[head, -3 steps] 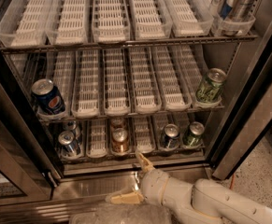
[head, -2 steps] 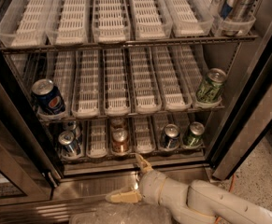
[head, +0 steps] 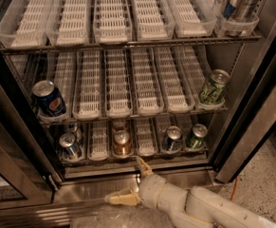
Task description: Pick orange can from bottom shelf of fridge
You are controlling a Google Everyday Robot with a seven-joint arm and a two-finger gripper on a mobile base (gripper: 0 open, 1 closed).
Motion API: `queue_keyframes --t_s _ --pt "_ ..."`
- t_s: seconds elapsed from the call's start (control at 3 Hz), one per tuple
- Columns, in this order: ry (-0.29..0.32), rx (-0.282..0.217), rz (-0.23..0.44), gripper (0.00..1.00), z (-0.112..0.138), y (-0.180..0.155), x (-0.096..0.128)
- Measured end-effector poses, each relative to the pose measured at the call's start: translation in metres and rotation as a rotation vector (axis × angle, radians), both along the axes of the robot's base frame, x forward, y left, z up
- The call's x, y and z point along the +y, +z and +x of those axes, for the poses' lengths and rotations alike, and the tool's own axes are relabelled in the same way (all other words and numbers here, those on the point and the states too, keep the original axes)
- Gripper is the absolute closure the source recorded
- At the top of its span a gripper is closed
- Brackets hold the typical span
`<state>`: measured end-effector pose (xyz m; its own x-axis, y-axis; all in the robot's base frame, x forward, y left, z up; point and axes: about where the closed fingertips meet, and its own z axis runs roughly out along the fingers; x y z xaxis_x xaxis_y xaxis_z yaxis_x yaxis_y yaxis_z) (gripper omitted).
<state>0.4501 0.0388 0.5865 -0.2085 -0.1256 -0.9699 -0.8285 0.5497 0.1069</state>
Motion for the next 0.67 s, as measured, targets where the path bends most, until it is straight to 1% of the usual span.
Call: queue_keyframes --t_s 0.33,0.67 --pt "-0.108 -0.057 0.031 0.00 0.017 0.007 -0.001" --pt "-0.143 -0.032 0.073 0.00 0.024 0.010 0.009"
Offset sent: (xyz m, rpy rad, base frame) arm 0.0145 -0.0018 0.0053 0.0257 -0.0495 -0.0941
